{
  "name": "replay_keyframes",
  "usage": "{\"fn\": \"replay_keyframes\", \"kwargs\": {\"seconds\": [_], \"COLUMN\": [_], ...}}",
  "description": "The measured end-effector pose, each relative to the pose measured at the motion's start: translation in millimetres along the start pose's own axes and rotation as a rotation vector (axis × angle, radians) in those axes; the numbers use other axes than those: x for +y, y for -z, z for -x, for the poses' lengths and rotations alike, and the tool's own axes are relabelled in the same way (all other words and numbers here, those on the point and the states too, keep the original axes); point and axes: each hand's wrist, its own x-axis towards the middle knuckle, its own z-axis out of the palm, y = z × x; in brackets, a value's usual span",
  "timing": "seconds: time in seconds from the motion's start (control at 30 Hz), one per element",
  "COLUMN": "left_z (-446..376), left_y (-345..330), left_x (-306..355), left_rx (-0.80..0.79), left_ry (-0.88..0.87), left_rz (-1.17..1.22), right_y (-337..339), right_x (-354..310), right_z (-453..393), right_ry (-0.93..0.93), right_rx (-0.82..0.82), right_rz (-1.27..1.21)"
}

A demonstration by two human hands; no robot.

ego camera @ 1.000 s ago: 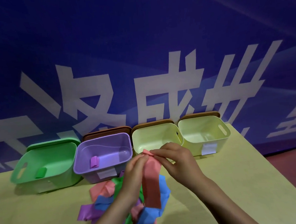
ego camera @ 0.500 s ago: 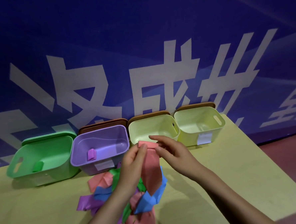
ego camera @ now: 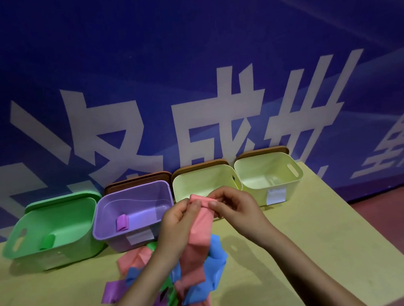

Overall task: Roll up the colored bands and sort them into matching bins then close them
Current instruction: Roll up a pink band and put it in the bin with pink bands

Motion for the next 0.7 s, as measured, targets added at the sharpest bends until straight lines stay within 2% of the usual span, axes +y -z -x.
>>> {"fn": "replay_keyframes", "kwargs": {"seconds": [0.17,0.43,0.63,0.7], "left_z": [-4,0,8,11], "left_y": [8,6,-9,-14], "left_x": [-2,3,-3,-4], "left_rx": [-0.011,-0.027,-0.004,-0.023], "left_ry": [-0.054,-0.101,0.014,0.062], "left_rz": [-0.052,-0.134,-0.081,0.005], "right_y": [1,-8,-7,-7], "right_x": [2,6,3,3], "right_z": [-11,-5,6,9], "right_ry": [0.039,-0.010,0.084,0.097], "right_rx": [-0.055,-0.006,0.112,0.133], "right_rz": [0.064,-0.100,-0.008,0.015]}}
